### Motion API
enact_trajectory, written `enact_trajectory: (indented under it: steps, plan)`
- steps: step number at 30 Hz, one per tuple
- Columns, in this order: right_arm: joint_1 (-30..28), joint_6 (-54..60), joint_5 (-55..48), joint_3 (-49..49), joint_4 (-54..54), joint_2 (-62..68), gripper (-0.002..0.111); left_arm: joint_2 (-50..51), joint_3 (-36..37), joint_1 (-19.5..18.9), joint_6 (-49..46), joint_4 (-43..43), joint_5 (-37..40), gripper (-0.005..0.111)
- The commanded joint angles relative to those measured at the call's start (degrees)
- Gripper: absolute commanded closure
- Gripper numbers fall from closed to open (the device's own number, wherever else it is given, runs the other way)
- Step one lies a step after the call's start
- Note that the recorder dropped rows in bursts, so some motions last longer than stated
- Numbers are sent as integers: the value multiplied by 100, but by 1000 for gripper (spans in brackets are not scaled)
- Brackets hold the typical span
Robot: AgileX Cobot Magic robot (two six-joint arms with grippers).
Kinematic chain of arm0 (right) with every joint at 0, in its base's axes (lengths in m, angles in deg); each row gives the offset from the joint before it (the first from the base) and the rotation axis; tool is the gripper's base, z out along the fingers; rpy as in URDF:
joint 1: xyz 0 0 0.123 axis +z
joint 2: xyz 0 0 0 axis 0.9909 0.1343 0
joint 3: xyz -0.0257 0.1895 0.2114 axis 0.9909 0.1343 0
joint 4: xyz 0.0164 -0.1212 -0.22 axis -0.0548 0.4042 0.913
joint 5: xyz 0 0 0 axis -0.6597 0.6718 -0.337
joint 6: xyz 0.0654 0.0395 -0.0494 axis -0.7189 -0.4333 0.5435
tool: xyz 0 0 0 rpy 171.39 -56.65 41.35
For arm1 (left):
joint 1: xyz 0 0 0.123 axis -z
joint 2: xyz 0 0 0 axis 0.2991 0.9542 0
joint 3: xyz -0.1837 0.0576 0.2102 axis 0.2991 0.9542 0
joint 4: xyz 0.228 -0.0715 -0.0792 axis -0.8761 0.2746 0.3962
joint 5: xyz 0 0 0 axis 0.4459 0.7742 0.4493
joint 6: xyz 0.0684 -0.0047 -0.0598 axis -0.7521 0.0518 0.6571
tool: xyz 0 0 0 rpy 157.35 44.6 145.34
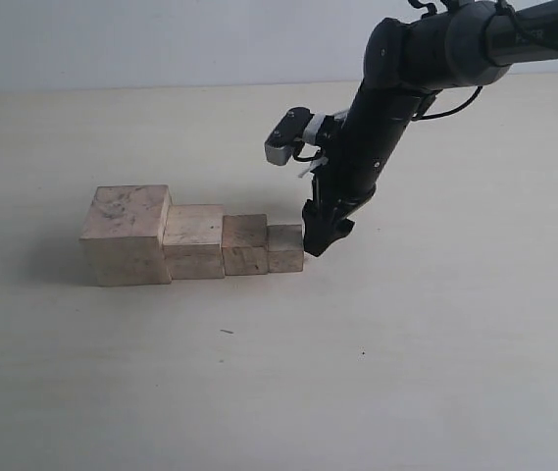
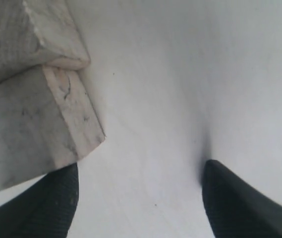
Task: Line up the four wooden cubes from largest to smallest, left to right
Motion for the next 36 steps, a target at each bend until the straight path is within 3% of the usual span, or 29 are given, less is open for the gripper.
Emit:
enact_trajectory:
  steps: [1,10,14,19,24,31,36]
  plan:
    - [0,-24,44,-20,-181,-23,41,-36,19,27,-24,49,-56,107]
    - [0,-35,32,-20,120,-73,41,-36,19,27,-24,49,-56,107]
    - [0,-703,-14,-20,813,-255,48,-36,19,27,-24,49,-56,107]
    - [0,-2053,-64,-20,1345,-676,71,-36,19,27,-24,49,-56,107]
    - [0,-2977,-76,-20,1345,-1230,107,-36,19,27,-24,49,-56,107]
    - [0,-3695,51,31,1147,-2075,108,-36,19,27,-24,49,-56,107]
    - [0,-3757,1124,879,-209,-3154,108,-36,19,27,-24,49,-56,107]
